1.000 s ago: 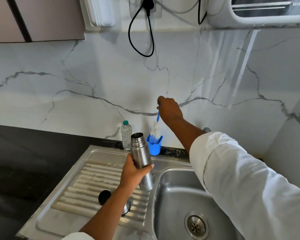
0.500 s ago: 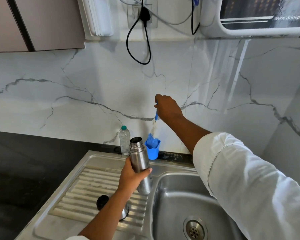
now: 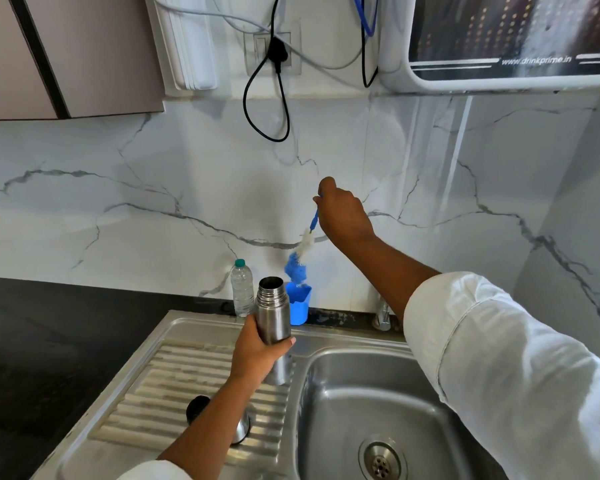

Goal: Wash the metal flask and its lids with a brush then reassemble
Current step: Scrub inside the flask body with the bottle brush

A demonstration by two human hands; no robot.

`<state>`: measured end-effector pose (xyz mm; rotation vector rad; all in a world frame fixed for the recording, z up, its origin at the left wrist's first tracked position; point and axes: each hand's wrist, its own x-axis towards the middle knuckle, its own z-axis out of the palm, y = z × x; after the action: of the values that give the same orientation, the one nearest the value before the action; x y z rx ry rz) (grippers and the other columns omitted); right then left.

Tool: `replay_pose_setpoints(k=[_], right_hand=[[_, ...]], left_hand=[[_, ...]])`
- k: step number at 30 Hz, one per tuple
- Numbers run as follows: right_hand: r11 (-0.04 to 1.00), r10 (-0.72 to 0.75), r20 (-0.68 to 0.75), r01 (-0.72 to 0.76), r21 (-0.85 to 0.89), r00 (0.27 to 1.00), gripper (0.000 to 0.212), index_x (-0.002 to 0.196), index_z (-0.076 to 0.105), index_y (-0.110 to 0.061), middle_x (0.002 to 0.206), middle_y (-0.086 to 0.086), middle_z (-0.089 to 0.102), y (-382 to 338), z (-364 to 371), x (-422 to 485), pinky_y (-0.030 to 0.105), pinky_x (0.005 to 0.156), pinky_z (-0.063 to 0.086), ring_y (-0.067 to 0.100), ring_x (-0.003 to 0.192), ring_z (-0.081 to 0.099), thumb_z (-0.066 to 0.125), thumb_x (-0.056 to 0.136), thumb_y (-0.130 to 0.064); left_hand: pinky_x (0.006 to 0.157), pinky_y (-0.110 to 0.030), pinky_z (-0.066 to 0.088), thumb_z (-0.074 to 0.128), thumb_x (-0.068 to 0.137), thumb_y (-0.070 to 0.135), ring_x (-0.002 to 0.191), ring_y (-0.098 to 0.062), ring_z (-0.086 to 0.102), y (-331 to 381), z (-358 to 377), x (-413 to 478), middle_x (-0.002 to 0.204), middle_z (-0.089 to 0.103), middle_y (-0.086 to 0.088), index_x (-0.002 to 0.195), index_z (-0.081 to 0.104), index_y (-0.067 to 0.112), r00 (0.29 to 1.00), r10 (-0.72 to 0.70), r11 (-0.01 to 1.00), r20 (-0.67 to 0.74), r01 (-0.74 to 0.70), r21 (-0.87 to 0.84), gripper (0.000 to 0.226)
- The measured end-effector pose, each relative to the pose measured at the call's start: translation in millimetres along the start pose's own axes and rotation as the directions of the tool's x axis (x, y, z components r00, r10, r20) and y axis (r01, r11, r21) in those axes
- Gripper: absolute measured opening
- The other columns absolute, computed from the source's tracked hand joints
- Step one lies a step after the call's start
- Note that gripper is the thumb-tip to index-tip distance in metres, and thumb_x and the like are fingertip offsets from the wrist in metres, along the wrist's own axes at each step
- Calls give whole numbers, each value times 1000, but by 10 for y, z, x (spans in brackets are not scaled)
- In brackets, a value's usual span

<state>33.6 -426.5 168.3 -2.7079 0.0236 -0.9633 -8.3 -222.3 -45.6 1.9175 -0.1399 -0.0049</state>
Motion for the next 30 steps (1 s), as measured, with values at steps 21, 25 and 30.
replay_pose_setpoints(k=[21,25,30], right_hand=[[852,199,-267,-32,523,943,18,103,53,-6,83,14,68,-243,-792,-398,50,68,60,30,73,71,55,104,-24],[838,213,-244,-49,543,946,17,104,53,-7,86,14,69,-322,-823,-449,48,69,61,27,74,72,56,104,-23],[828,227,-229,-64,558,947,16,106,53,-5,89,14,69,-352,-845,-480,45,71,62,24,75,73,55,104,-21]], left_hand=[[79,-49,56,92,68,25,95,-29,62,-233,-1042,319,110,56,-6,121,51,16,976,102,824,-191,25,566,68],[79,-51,58,91,68,25,96,-30,62,-302,-1121,308,111,54,-7,125,49,16,976,90,814,-198,42,579,72],[83,-51,57,92,67,24,99,-31,62,-295,-1128,279,115,55,-7,125,49,15,976,81,837,-202,44,546,73]])
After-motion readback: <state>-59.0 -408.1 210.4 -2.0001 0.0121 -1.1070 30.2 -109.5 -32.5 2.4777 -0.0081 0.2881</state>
